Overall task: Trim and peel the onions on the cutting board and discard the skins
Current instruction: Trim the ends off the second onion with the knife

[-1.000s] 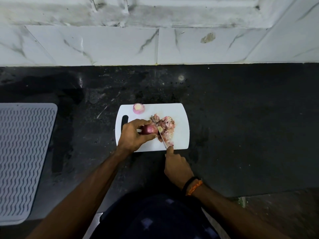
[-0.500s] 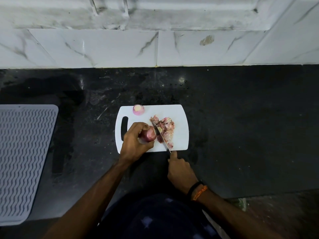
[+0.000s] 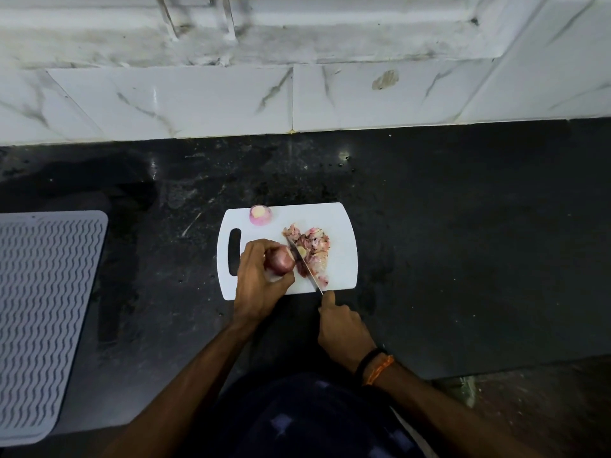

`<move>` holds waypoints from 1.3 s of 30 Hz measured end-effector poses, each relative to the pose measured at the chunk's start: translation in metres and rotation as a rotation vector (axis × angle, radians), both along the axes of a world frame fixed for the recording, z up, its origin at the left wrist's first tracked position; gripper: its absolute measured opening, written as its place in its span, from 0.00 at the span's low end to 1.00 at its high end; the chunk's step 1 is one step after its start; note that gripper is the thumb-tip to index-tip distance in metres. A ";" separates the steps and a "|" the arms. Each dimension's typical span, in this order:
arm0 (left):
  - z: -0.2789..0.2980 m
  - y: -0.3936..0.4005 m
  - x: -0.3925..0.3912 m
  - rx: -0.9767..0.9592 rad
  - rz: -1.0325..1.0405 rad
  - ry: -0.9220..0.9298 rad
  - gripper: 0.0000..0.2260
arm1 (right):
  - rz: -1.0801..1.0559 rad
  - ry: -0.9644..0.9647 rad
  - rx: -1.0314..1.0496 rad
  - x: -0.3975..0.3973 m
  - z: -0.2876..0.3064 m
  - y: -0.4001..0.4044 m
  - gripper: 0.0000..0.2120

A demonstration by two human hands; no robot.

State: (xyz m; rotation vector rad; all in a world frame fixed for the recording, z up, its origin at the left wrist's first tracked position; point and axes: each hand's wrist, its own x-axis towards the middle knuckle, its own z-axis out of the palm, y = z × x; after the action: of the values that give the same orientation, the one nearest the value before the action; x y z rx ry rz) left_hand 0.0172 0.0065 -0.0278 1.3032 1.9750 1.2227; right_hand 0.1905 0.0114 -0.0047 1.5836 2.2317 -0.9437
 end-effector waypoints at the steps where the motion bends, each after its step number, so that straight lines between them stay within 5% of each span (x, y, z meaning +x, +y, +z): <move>1: 0.000 -0.001 -0.001 0.014 0.014 -0.020 0.23 | -0.001 0.000 0.000 0.000 0.001 0.000 0.12; 6: 0.005 0.002 -0.005 0.044 0.161 -0.138 0.25 | 0.001 0.000 -0.003 0.001 0.003 0.001 0.15; 12: 0.012 0.007 -0.010 0.038 0.302 -0.582 0.23 | 0.012 -0.007 0.006 0.003 0.006 0.003 0.13; 16: 0.016 0.007 -0.024 0.125 0.363 -1.056 0.20 | 0.007 0.008 0.006 0.004 0.008 0.004 0.12; 20: 0.019 0.004 -0.038 0.083 0.357 -1.250 0.17 | 0.019 0.027 0.041 0.007 0.012 0.007 0.12; 26: 0.018 0.002 -0.036 0.044 0.229 -1.228 0.25 | -0.045 0.136 0.080 0.007 0.027 0.013 0.14; 34: 0.007 0.003 -0.035 -0.024 0.091 -0.693 0.28 | -0.122 0.123 0.048 -0.004 0.024 0.010 0.13; 39: 0.006 0.001 -0.038 -0.010 0.058 -0.567 0.26 | -0.106 0.150 0.152 -0.003 0.024 0.008 0.09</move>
State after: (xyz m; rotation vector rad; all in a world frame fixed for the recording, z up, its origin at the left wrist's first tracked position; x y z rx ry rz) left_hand -0.0204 0.0078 -0.0221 0.7764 1.6074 1.4157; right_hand 0.1878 0.0195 0.0195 1.7659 2.3920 -0.9715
